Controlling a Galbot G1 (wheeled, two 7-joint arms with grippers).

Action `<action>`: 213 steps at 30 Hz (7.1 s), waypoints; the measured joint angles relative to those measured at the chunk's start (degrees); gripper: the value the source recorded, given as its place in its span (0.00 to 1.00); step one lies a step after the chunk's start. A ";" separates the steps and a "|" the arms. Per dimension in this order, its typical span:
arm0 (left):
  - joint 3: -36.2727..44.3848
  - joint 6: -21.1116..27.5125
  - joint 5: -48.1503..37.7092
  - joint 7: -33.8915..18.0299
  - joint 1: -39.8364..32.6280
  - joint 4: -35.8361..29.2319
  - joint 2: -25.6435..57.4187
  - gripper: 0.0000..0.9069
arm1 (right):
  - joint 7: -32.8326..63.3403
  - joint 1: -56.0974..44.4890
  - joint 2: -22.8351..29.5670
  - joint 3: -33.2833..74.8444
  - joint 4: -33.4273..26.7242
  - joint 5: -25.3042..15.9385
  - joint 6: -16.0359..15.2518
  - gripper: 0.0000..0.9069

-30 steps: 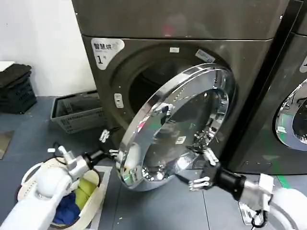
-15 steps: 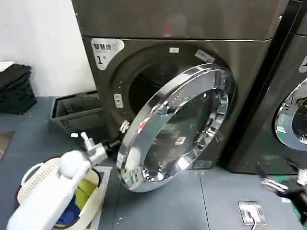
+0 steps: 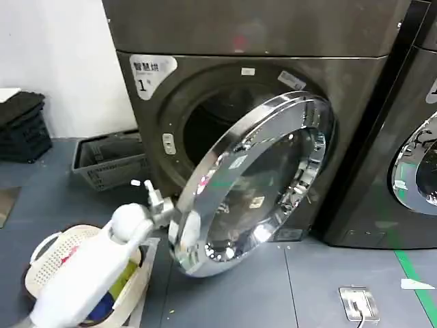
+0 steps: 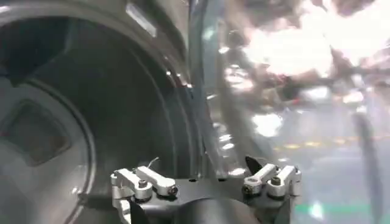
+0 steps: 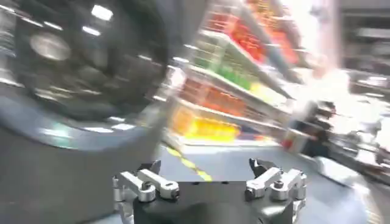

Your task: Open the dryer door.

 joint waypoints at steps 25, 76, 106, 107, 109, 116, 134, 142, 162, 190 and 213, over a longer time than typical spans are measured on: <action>13.27 -0.66 0.15 -0.27 -10.03 4.56 -8.25 1.00 | 6.05 2.49 5.38 16.75 -9.49 -5.29 -1.32 1.00; 27.49 -1.37 4.71 -1.95 -24.03 24.49 -34.61 1.00 | 8.93 2.48 5.37 22.03 -10.39 -8.96 1.67 1.00; 26.06 3.08 2.84 -2.07 -19.01 10.67 -24.91 1.00 | 7.71 3.35 5.36 19.29 -7.38 -8.85 1.03 1.00; 25.77 3.35 2.58 -2.07 -18.65 9.37 -24.01 1.00 | 7.64 3.36 5.36 19.15 -7.28 -8.83 0.74 1.00; 25.18 3.93 1.89 -2.19 -17.97 6.75 -22.07 1.00 | 7.54 3.27 5.36 18.59 -6.97 -8.74 0.33 1.00; 22.27 6.85 1.86 -3.93 -14.50 -1.72 -14.66 1.00 | 7.42 3.14 5.36 17.10 -5.72 -8.40 0.20 1.00; 3.00 8.77 -1.67 -6.03 4.65 -20.71 10.09 1.00 | 6.73 5.32 5.36 12.52 -6.33 -8.06 0.05 1.00; -11.07 12.03 -4.53 -10.84 19.58 -26.03 16.47 1.00 | 6.05 6.00 5.36 10.70 -8.81 -7.50 0.27 1.00; -41.10 37.41 -28.92 -37.08 45.68 -32.47 15.78 1.00 | 4.81 7.77 0.44 8.10 -12.72 -7.30 0.09 1.00; -54.06 46.08 -81.19 -82.60 49.04 -31.31 20.83 1.00 | 3.40 8.10 0.37 7.74 -12.59 -6.46 1.52 1.00; -63.06 43.72 -111.28 -97.80 48.32 -19.94 28.63 1.00 | 2.76 8.06 0.17 8.17 -14.19 -4.70 4.11 1.00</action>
